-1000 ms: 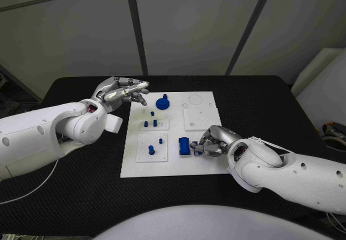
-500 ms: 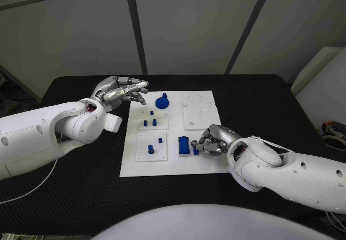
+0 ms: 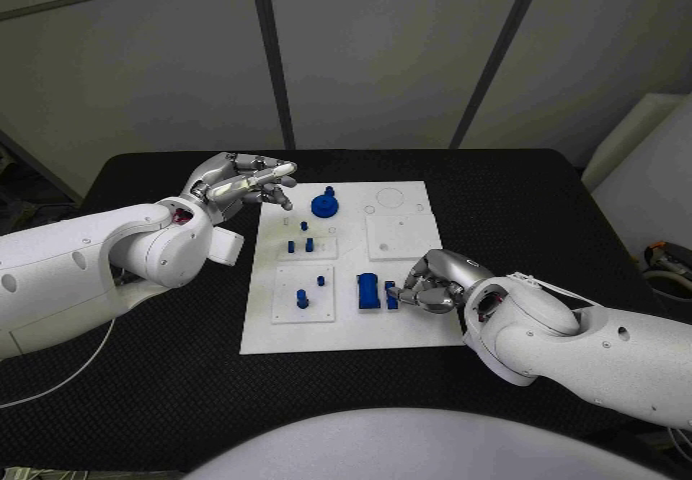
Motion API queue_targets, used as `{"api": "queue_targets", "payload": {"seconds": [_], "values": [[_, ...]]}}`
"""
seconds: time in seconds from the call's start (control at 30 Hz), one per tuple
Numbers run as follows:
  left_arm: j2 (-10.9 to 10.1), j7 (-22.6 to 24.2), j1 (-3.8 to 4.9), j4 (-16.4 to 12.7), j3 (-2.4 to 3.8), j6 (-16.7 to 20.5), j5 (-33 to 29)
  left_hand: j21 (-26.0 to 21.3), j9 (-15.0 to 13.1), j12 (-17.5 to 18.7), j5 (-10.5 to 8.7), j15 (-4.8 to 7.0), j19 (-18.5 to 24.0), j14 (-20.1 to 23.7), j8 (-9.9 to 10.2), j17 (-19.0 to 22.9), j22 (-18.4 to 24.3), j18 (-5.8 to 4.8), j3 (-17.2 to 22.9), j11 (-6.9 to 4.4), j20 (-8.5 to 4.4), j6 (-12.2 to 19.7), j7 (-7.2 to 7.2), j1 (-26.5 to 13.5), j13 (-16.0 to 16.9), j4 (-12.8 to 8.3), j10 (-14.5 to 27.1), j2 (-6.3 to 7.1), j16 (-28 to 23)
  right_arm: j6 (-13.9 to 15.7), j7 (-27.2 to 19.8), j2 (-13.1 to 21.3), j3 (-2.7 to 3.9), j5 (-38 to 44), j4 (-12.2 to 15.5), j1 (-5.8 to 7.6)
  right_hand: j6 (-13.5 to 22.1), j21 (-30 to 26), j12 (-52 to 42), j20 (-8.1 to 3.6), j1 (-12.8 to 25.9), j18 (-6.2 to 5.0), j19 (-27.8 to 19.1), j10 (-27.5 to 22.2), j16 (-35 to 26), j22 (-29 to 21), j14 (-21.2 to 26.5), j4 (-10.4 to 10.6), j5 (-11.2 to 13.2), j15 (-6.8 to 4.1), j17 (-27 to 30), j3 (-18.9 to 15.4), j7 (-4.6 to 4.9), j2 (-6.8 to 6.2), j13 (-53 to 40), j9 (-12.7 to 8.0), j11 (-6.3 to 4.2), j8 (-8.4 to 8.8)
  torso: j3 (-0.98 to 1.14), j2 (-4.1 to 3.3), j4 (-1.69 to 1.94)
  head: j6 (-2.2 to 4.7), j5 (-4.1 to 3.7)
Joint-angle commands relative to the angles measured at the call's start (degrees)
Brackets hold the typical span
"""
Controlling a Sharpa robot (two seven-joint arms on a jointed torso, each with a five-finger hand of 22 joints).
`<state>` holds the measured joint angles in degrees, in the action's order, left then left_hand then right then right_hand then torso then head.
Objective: Assemble the parts on the task board
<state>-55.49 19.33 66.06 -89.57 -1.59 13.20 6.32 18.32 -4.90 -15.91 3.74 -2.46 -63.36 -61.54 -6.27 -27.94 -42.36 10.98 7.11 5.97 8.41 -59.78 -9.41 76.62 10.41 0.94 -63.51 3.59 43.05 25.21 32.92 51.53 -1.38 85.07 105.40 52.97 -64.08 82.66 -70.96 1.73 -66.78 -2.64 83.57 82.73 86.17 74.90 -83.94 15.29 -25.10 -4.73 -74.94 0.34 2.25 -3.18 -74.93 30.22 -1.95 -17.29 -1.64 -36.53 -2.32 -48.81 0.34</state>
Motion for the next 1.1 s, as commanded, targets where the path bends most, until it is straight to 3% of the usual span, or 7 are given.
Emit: {"api": "queue_targets", "payload": {"seconds": [0.03,0.1,0.2,0.43,0.73,0.9,1.1], "values": [[-0.04,0.22,0.07,-0.05,0.03,-0.59,-0.04,-0.08,-0.09,-0.21,0.14,0.04,-0.32,-0.33,0.03,0.02,0.05,-0.56,-0.43,-0.01,0.03,0.27,-0.20,0.11,0.10,0.04,0.33,0.14,-0.23,0.38,-4.91,0.66,-0.03,-1.05,0.65,0.05,0.34,-0.14,0.64,-0.06,-2.43,0.42,0.20,-0.19,-0.02,8.23,-4.93,-1.43,6.60,-0.26,-10.00,-0.82,0.03,-1.08,-2.49,0.10,0.34,-0.43,0.00,-0.01,-0.09,0.03,0.03],[-0.05,0.23,0.07,-0.04,0.03,-0.60,-0.04,-0.08,-0.09,-0.21,0.14,0.04,-0.32,-0.33,0.03,0.02,0.05,-0.56,-0.43,-0.01,0.03,0.27,-0.20,0.11,0.10,0.04,0.33,0.14,-0.23,0.27,-5.47,1.01,-0.04,-1.20,0.79,0.05,0.49,-0.36,0.96,0.02,-3.48,0.36,0.02,-0.34,-0.18,8.06,-4.88,-1.95,9.90,-0.14,-9.81,-1.51,0.20,-1.33,-2.34,0.07,0.42,-0.41,0.00,0.00,-0.14,0.00,0.06],[-0.07,0.24,0.07,-0.04,0.03,-0.61,-0.04,-0.08,-0.09,-0.21,0.14,0.04,-0.32,-0.33,0.03,0.02,0.05,-0.56,-0.43,-0.01,0.03,0.27,-0.20,0.11,0.10,0.04,0.33,0.14,-0.23,0.22,-5.97,1.44,-0.05,-1.31,0.93,0.03,0.53,-0.43,1.14,0.12,-3.89,0.35,-0.02,-0.41,-0.23,8.04,-4.87,-2.02,12.07,-0.04,-9.76,-2.22,0.30,-1.20,-2.28,0.04,0.50,-0.44,0.02,-0.05,-0.11,-0.04,0.08],[-0.06,0.26,0.06,0.08,0.03,-0.62,-0.04,-0.08,-0.09,-0.21,0.14,0.04,-0.32,-0.33,0.03,0.02,0.05,-0.56,-0.43,-0.01,0.03,0.27,-0.20,0.11,0.10,0.04,0.33,0.14,-0.23,-0.38,-6.57,1.69,-0.07,-1.40,0.68,0.00,0.54,-0.47,1.17,0.21,-4.34,0.34,-0.04,-0.41,-0.25,8.04,-4.87,-2.00,14.39,0.03,-9.76,-3.33,0.35,-0.84,-2.32,0.02,0.57,-0.51,0.02,-0.05,0.00,-0.12,-0.10],[-0.03,0.27,0.02,0.12,0.03,-0.67,-0.04,-0.08,-0.09,-0.21,0.14,0.04,-0.32,-0.33,0.03,0.02,0.05,-0.56,-0.43,-0.01,0.03,0.27,-0.20,0.11,0.10,0.04,0.33,0.14,-0.23,-0.52,-6.26,1.04,-0.08,-1.41,-0.50,-0.01,0.48,-0.37,0.97,0.23,-4.23,0.36,0.05,-0.32,-0.17,8.14,-4.90,-1.65,14.74,0.04,-9.87,-3.64,0.35,-0.12,-2.46,0.01,0.58,-0.57,0.00,-0.05,0.00,-0.28,-0.16],[-0.04,0.25,0.01,0.08,0.03,-0.66,-0.04,-0.08,-0.09,-0.21,0.14,0.04,-0.32,-0.33,0.03,0.02,0.05,-0.56,-0.43,-0.01,0.03,0.27,-0.20,0.11,0.10,0.04,0.33,0.14,-0.23,-2.06,-6.03,0.23,-0.08,-1.28,-1.66,-0.01,0.53,-0.42,0.99,0.22,-5.36,0.35,0.02,-0.32,-0.21,8.11,-4.89,-2.22,15.25,0.00,-9.81,-3.77,0.26,0.05,-2.48,0.01,0.51,-0.61,0.00,-0.10,0.03,-0.38,-0.01],[-0.09,0.23,0.00,0.08,0.03,-0.65,-0.04,-0.08,-0.09,-0.21,0.14,0.04,-0.32,-0.33,0.03,0.02,0.05,-0.56,-0.43,-0.01,0.03,0.27,-0.20,0.11,0.10,0.04,0.33,0.14,-0.23,-2.47,-6.02,-0.89,-0.08,-0.33,-3.30,-0.02,0.51,-0.45,0.92,0.17,-8.69,0.35,0.03,-0.31,-0.16,8.15,-4.91,-3.90,20.89,-0.04,-9.90,-4.39,0.24,0.51,-2.60,0.04,0.47,-0.80,0.02,-0.02,-0.01,-0.73,0.04]]}}
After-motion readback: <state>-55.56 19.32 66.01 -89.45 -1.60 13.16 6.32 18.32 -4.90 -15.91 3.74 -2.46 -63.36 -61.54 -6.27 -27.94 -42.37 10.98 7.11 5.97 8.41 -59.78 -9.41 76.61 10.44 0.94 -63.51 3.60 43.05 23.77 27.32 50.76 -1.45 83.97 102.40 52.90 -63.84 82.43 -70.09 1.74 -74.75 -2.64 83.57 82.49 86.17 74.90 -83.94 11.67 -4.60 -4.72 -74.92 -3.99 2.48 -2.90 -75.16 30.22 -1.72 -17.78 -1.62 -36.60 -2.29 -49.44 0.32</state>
